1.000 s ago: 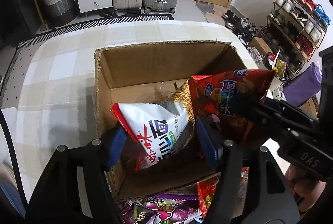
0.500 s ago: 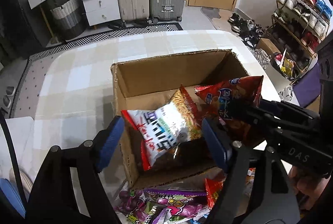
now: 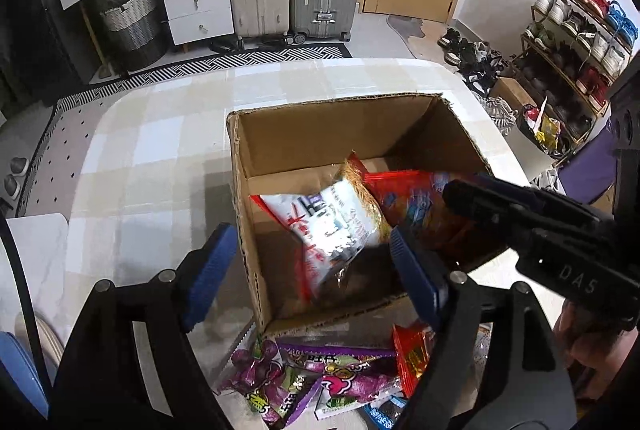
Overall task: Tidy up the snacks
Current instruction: 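Open both tools to drop the two bags into the box, then withdraw both tools from the box back toward the snack pile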
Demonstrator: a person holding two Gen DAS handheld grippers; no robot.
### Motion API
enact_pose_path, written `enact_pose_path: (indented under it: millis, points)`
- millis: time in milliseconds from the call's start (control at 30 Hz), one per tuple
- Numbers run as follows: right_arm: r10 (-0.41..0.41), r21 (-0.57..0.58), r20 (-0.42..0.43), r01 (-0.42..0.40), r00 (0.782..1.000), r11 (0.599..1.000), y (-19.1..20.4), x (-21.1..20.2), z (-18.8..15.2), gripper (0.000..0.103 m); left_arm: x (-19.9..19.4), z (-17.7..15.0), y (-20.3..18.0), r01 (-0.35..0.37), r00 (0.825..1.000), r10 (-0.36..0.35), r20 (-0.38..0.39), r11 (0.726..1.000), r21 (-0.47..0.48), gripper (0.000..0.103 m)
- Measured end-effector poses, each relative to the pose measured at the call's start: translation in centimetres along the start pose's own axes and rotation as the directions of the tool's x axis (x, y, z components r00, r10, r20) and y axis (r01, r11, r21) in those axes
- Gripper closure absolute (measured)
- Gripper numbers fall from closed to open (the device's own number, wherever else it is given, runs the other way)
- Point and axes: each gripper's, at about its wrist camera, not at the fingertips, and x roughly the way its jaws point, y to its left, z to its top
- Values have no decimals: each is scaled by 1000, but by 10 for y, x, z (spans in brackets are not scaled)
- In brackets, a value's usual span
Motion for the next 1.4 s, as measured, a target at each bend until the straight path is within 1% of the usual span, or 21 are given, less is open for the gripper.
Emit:
enact_pose_path:
  millis: [167,300,467,567,733,833,967,1067,1133,1267,1300,1367,1400]
  points:
    - [6,-12,23,-6,1000,1000,5,-14,3,64,-14,-3,-6,-5,1000,5,14,1000,1,25]
    - [13,-22,46,-12,999,1000,11,-32,2,64,-35,-7,-10,-10,999,9,36,1000,8,25]
    - [8,-33,67,-6,998,999,18,-58,-2,64,-69,-16,-16,-22,997,20,74,1000,19,25]
    - [8,-49,87,-3,996,999,25,-80,-9,64,-95,-24,-19,-12,995,10,97,1000,16,24]
    - [12,-73,124,-3,992,997,39,-120,-25,64,-146,-47,-27,-7,991,6,136,1000,10,23]
    - [11,-95,157,4,988,995,50,-149,-36,61,-178,-64,-30,16,986,-15,164,1000,-7,21]
    - [21,-113,195,1,981,994,63,-182,-53,60,-221,-86,-37,37,980,-33,196,999,-20,21]
    - [22,-129,219,7,975,992,69,-205,-67,58,-258,-106,-45,34,972,-29,232,999,-16,21]
    - [27,-136,238,6,971,991,73,-221,-79,54,-278,-119,-50,33,967,-28,254,999,-13,17]
    - [36,-147,269,3,963,989,77,-246,-105,54,-312,-148,-57,24,955,-22,296,1000,-5,16]
    - [38,-150,273,3,961,989,77,-250,-112,53,-320,-156,-59,20,953,-18,304,1000,-3,16]
    - [39,-162,281,7,959,987,79,-258,-130,46,-331,-171,-63,18,950,-16,311,1000,-5,15]
    - [40,-167,280,8,959,986,79,-259,-138,40,-337,-180,-65,16,949,-13,315,1000,-7,15]
